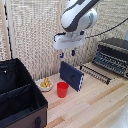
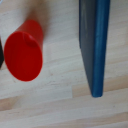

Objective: Gently maneuver your gripper in the book's direction. Confidently hold the book by angling your gripper properly. Relocate the book to the caddy. Pinpoint the back pocket of the caddy and set the book down inside it.

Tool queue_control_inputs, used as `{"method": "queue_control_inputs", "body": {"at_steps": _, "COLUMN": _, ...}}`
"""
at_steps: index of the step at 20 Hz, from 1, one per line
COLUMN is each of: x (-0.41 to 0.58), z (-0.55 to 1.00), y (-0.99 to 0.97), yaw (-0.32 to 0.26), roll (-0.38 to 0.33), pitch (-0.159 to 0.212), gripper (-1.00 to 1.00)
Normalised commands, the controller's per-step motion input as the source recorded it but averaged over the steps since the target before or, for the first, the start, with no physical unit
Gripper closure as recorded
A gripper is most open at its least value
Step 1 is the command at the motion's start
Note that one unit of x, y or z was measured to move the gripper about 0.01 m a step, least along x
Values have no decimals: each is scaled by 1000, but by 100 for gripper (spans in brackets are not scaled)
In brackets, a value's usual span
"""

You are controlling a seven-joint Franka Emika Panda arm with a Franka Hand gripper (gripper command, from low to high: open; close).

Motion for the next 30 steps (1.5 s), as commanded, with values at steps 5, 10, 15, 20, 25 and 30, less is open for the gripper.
{"method": "queue_control_inputs", "body": {"at_steps": 5, "x": 321, "z": -158, "y": -363, "yaw": 63, "roll": 38, "pitch": 3, "gripper": -100}}
{"method": "queue_control_inputs", "body": {"at_steps": 10, "x": 371, "z": -171, "y": -253, "yaw": 59, "roll": 7, "pitch": 3, "gripper": -100}}
{"method": "queue_control_inputs", "body": {"at_steps": 15, "x": 359, "z": -212, "y": -231, "yaw": 10, "roll": 3, "pitch": 16, "gripper": -100}}
{"method": "queue_control_inputs", "body": {"at_steps": 20, "x": 350, "z": -227, "y": -281, "yaw": 30, "roll": 3, "pitch": 44, "gripper": -100}}
{"method": "queue_control_inputs", "body": {"at_steps": 25, "x": 199, "z": -191, "y": -118, "yaw": 69, "roll": 0, "pitch": 170, "gripper": -100}}
{"method": "queue_control_inputs", "body": {"at_steps": 30, "x": 190, "z": -154, "y": -53, "yaw": 65, "roll": -8, "pitch": 160, "gripper": 100}}
